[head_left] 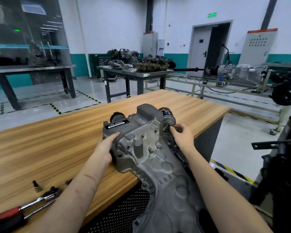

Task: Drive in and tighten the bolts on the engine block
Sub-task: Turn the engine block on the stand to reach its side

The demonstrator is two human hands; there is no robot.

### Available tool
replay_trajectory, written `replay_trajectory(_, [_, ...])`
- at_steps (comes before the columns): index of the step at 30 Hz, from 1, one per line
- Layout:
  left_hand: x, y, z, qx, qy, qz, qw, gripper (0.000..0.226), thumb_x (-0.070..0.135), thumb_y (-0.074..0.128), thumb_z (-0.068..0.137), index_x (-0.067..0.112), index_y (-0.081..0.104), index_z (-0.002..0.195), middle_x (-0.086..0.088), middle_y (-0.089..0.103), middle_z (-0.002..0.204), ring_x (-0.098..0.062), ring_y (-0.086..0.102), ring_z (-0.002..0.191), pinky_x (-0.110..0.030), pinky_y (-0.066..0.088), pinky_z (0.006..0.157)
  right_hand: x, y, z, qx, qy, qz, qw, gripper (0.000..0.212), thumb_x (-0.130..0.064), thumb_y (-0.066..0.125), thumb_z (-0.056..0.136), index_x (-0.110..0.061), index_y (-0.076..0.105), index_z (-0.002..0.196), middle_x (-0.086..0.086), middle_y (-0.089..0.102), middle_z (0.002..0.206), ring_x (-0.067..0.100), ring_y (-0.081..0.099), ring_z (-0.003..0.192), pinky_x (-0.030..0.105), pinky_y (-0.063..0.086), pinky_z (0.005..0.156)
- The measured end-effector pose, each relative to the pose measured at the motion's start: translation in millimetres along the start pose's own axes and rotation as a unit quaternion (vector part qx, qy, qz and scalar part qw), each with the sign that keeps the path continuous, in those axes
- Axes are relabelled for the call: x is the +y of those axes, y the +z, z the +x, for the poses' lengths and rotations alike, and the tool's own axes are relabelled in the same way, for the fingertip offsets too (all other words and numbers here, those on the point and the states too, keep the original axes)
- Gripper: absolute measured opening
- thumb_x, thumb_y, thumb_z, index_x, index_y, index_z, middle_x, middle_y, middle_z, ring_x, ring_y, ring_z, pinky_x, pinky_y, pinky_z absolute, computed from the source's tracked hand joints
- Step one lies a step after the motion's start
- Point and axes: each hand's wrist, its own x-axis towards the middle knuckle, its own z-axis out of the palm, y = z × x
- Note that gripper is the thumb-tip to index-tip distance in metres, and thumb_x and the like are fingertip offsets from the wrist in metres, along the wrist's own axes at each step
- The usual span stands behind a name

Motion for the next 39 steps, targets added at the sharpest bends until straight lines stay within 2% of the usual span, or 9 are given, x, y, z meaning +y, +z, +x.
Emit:
replay_trajectory(5, [1, 4, 1, 0.013, -0.023, 0.032, 0.999, 0.024, 0.022, 0.071, 0.079, 0.008, 0.052, 0.075, -0.010, 0.057, 0.073, -0.023, 0.054, 0.064, -0.038, 0.048, 0.078, 2, -10, -6, 0.006, 0.012, 0.005, 1.000, 0.005, -0.020, 0.062, 0.087, -0.017, 0.059, 0.085, -0.010, 0.055, 0.068, -0.001, 0.049, 0.057, 0.008, 0.034, 0.042])
replay_trajectory(9, [0, 8, 8, 0.019, -0.048, 0.058, 0.997, 0.028, 0.027, 0.073, 0.077, 0.006, 0.055, 0.075, -0.010, 0.062, 0.057, -0.023, 0.055, 0.058, -0.034, 0.045, 0.055, 7, -29, 5, -0.038, 0.071, -0.023, 0.996, 0.016, -0.029, 0.068, 0.081, -0.015, 0.058, 0.082, -0.008, 0.056, 0.071, 0.007, 0.050, 0.066, 0.023, 0.037, 0.056])
replay_trajectory(12, [-1, 13, 13, 0.003, -0.057, 0.087, 0.995, 0.024, 0.024, 0.068, 0.080, 0.006, 0.055, 0.072, -0.006, 0.057, 0.037, -0.022, 0.056, 0.047, -0.032, 0.042, 0.050, 12, -45, 20, -0.006, 0.134, 0.099, 0.986, 0.043, -0.036, 0.068, 0.081, -0.003, 0.058, 0.105, 0.006, 0.058, 0.080, 0.020, 0.052, 0.073, 0.028, 0.039, 0.064])
replay_trajectory(16, [-1, 18, 18, -0.005, -0.032, 0.105, 0.994, 0.021, 0.019, 0.068, 0.082, 0.004, 0.058, 0.093, -0.010, 0.065, 0.061, -0.024, 0.054, 0.059, -0.033, 0.044, 0.057, 14, -47, 32, -0.092, 0.222, 0.098, 0.966, 0.074, -0.048, 0.063, 0.081, 0.000, 0.037, 0.131, 0.006, 0.047, 0.103, 0.018, 0.049, 0.088, 0.030, 0.040, 0.073])
replay_trajectory(20, [2, 18, 17, -0.002, -0.026, 0.101, 0.995, 0.027, 0.025, 0.072, 0.078, 0.006, 0.054, 0.082, -0.005, 0.059, 0.040, -0.022, 0.054, 0.056, -0.031, 0.041, 0.053, 14, -32, 40, -0.156, 0.256, 0.103, 0.948, 0.063, -0.047, 0.067, 0.078, 0.001, 0.055, 0.117, 0.012, 0.065, 0.096, 0.027, 0.062, 0.087, 0.035, 0.050, 0.076])
replay_trajectory(22, [0, 16, 19, -0.003, -0.024, 0.098, 0.995, 0.036, 0.030, 0.072, 0.077, 0.003, 0.056, 0.095, -0.008, 0.062, 0.050, -0.023, 0.054, 0.058, -0.034, 0.042, 0.054, 15, -29, 44, -0.164, 0.264, 0.092, 0.946, 0.054, -0.047, 0.067, 0.077, -0.004, 0.061, 0.108, 0.014, 0.067, 0.098, 0.030, 0.063, 0.091, 0.036, 0.050, 0.084])
replay_trajectory(25, [-5, 14, 21, 0.001, -0.022, 0.075, 0.997, 0.065, 0.037, 0.072, 0.075, 0.001, 0.049, 0.123, -0.012, 0.062, 0.072, -0.026, 0.056, 0.062, -0.037, 0.045, 0.056, 16, -29, 50, -0.185, 0.269, 0.078, 0.942, 0.037, -0.043, 0.065, 0.079, -0.009, 0.064, 0.094, 0.009, 0.066, 0.083, 0.023, 0.061, 0.074, 0.028, 0.046, 0.067])
replay_trajectory(30, [-2, 20, 19, -0.009, -0.009, 0.043, 0.999, 0.035, 0.035, 0.072, 0.075, 0.008, 0.058, 0.092, -0.007, 0.064, 0.048, -0.021, 0.061, 0.038, -0.026, 0.047, 0.037, 14, -27, 58, -0.216, 0.273, 0.128, 0.929, 0.028, -0.039, 0.061, 0.084, -0.012, 0.063, 0.078, 0.002, 0.066, 0.058, 0.016, 0.061, 0.052, 0.023, 0.044, 0.055])
replay_trajectory(39, [4, 35, 14, -0.021, 0.018, 0.032, 0.999, 0.045, 0.040, 0.068, 0.079, 0.011, 0.060, 0.112, -0.014, 0.069, 0.093, -0.026, 0.065, 0.071, -0.033, 0.049, 0.055, 9, -29, 66, -0.188, 0.281, 0.188, 0.922, 0.027, -0.033, 0.063, 0.084, -0.007, 0.063, 0.078, 0.004, 0.065, 0.052, 0.017, 0.059, 0.043, 0.022, 0.048, 0.051])
